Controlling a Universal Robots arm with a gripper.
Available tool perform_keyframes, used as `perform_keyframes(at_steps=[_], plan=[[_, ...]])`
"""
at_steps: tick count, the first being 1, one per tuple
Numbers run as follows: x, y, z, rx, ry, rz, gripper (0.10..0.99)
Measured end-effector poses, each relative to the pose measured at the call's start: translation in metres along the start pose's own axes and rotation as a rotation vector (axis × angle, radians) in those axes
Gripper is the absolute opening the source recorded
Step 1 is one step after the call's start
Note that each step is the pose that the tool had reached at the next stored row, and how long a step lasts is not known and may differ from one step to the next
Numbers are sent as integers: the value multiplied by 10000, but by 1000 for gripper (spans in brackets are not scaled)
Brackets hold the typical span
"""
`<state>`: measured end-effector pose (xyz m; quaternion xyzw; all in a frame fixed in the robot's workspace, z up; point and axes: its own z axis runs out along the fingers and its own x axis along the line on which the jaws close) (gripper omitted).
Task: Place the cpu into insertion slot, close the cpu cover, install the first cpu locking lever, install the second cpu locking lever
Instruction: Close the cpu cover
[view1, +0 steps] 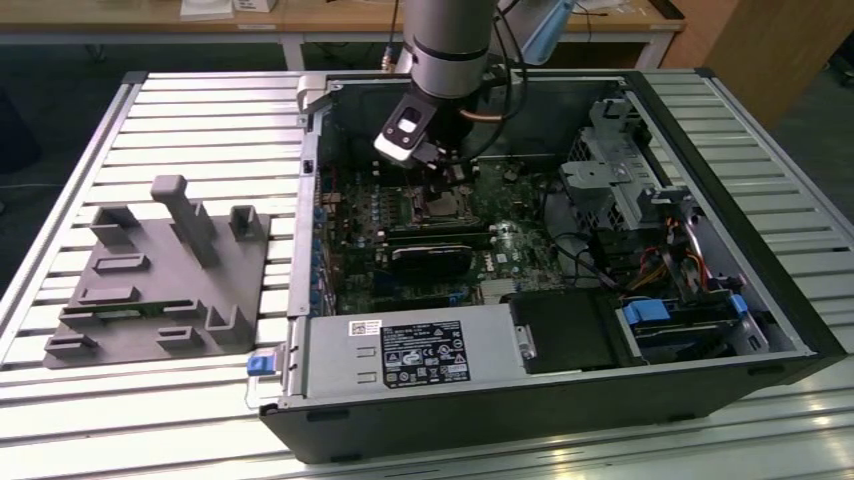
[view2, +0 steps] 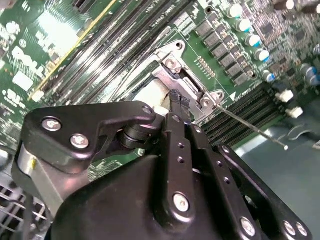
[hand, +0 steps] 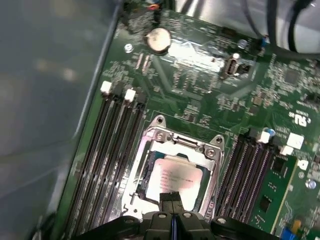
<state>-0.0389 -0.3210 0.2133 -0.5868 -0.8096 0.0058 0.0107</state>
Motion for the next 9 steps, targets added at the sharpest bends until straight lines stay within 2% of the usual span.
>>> perform_keyframes(at_steps=[9], plan=[[0, 0, 3, 17, -36, -1626, 106]])
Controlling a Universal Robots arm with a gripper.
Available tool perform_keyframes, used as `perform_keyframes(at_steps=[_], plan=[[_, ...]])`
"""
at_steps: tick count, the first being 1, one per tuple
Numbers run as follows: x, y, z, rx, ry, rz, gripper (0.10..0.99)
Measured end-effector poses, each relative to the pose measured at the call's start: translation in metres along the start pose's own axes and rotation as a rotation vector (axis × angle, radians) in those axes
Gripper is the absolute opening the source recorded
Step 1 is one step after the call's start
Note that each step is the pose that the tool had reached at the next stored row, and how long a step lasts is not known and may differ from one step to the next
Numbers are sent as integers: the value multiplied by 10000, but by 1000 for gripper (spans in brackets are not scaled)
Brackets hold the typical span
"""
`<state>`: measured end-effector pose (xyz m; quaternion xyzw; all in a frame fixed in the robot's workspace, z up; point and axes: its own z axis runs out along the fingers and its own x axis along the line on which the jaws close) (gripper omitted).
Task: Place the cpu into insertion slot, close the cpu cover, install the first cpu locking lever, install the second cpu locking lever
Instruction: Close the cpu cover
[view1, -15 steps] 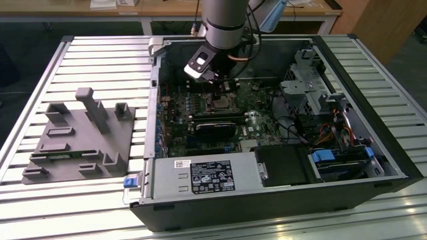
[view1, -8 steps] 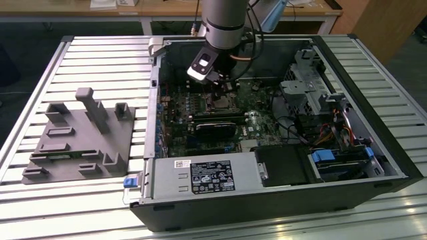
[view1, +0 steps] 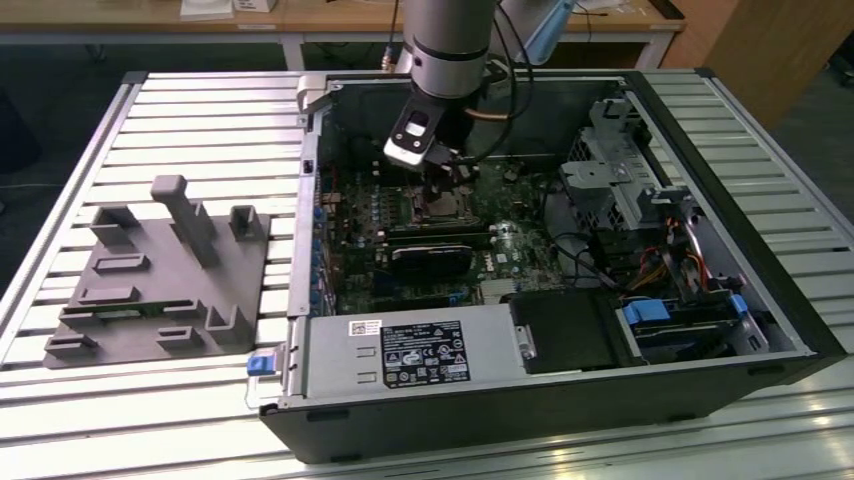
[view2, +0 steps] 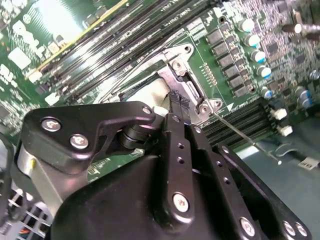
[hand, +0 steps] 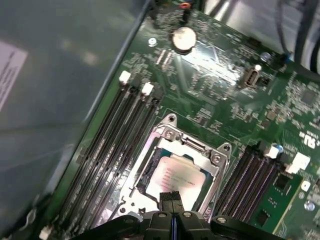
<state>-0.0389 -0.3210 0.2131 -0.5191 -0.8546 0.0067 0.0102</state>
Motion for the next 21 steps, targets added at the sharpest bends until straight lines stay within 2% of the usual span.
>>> perform_keyframes(at_steps=[21], plan=[[0, 0, 6, 40, -84, -3815, 106]])
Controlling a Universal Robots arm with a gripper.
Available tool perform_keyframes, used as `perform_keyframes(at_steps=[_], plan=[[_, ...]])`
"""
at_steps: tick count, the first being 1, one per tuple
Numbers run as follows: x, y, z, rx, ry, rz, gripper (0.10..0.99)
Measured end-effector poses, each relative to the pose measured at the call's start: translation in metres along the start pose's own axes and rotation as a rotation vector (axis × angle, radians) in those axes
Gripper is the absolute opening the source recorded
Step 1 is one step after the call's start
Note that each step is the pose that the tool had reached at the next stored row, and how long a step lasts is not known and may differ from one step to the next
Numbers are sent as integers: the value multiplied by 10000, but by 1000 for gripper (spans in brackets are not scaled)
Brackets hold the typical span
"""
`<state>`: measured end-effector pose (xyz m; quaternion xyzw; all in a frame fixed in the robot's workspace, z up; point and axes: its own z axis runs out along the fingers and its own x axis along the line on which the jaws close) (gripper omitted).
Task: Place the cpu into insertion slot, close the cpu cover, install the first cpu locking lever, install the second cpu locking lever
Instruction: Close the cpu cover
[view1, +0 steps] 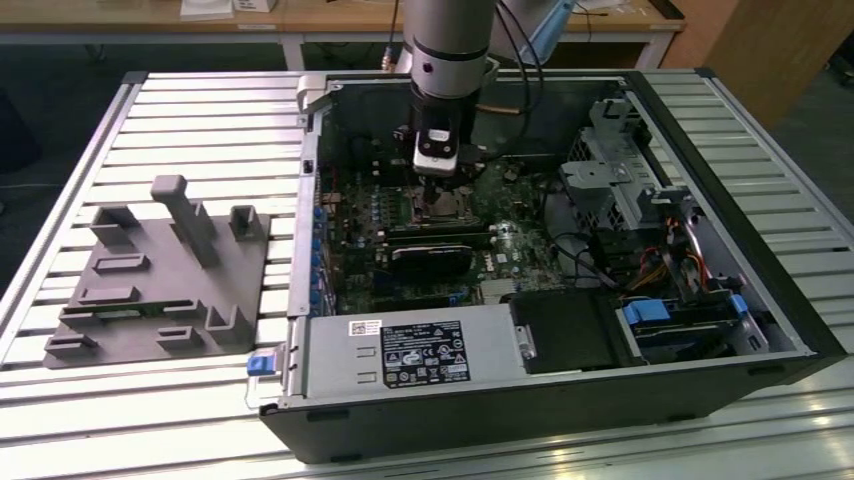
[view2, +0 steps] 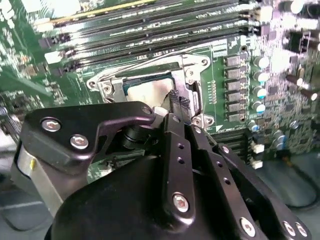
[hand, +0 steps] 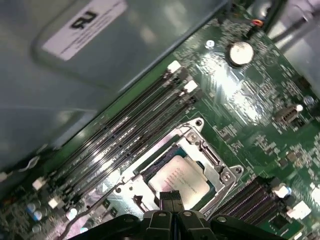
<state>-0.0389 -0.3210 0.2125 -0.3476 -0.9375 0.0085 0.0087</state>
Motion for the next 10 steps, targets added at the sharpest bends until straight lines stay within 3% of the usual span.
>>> perform_keyframes(at_steps=[2, 6, 10], plan=[[0, 0, 6, 12, -25, -1109, 106], [0, 0, 9, 10, -32, -1647, 106], [0, 0, 13, -62, -42, -2021, 106]])
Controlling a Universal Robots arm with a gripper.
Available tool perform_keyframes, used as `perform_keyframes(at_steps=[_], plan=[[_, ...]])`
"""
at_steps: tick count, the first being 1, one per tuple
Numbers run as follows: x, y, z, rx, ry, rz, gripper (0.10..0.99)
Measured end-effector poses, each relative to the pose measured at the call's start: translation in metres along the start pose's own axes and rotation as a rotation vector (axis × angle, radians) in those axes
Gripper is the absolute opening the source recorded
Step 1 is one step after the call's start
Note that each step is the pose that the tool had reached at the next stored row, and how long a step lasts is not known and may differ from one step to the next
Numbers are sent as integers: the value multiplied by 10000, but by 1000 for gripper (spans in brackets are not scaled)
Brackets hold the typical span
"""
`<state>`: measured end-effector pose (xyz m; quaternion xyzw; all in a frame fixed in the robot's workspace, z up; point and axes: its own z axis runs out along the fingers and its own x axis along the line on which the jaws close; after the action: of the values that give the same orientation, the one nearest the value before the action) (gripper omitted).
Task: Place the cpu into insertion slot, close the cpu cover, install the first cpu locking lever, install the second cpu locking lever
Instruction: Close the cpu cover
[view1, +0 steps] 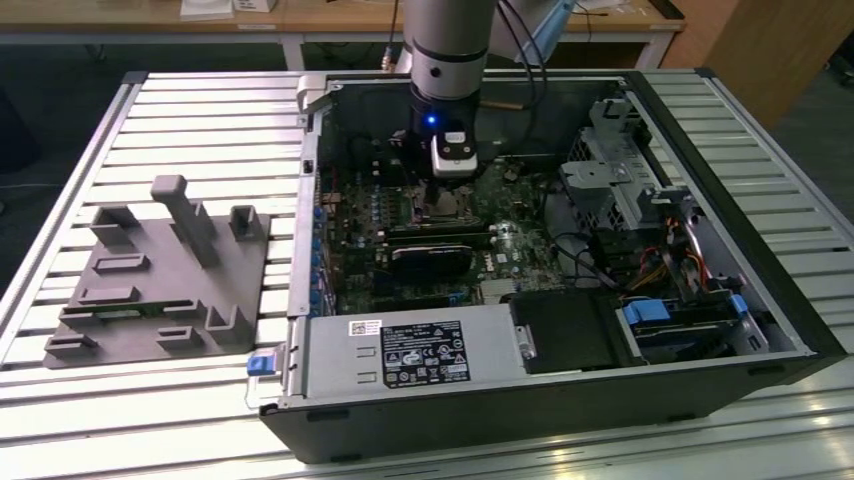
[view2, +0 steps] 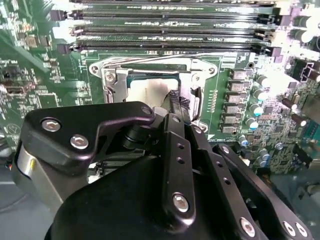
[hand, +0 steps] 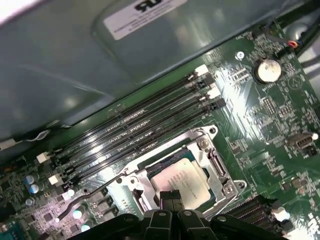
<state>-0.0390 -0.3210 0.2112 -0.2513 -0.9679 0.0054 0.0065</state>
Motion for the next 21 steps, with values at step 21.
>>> perform_keyframes(at_steps=[21], plan=[[-1, 1, 13, -511, -500, -2655, 106]])
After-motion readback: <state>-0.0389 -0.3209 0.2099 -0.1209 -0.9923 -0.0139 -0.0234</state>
